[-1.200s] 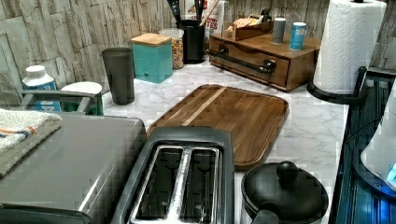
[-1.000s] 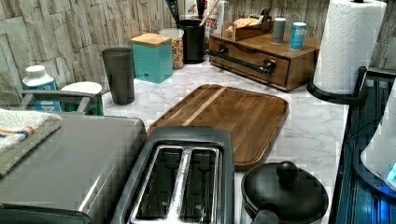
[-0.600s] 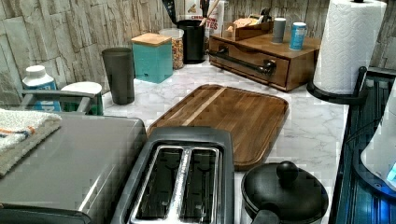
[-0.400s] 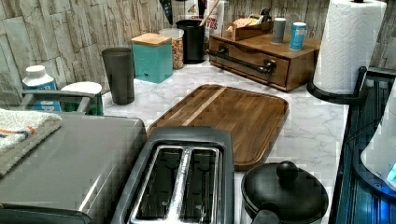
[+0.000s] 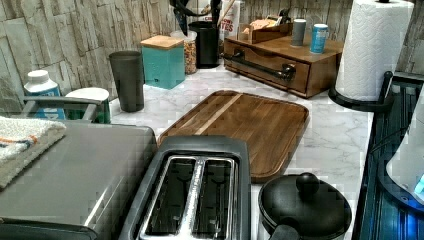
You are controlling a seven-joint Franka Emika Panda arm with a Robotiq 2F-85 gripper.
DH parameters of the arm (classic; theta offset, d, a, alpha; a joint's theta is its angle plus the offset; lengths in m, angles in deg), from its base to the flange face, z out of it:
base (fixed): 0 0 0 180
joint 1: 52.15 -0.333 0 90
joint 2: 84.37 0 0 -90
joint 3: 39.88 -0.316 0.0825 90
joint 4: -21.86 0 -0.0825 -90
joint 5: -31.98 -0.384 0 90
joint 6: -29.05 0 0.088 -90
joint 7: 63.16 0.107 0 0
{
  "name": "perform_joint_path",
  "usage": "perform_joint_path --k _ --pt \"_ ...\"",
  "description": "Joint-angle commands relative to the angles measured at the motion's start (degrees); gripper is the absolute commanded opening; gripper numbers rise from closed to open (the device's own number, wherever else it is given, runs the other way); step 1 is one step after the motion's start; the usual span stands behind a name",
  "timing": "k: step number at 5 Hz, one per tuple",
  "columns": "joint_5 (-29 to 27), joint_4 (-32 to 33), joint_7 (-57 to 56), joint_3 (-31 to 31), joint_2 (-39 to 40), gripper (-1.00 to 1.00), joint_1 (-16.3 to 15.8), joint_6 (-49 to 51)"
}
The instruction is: Open the drawer.
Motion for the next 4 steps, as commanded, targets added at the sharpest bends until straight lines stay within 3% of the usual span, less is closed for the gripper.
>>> perform_joint_path --k 1,4 --pt "-0.82 -2.54 -14.77 5.61 3.71 1.0 8.76 -5.47" --pt "-0.87 0.03 -21.77 4.42 5.39 1.0 14.47 -15.01"
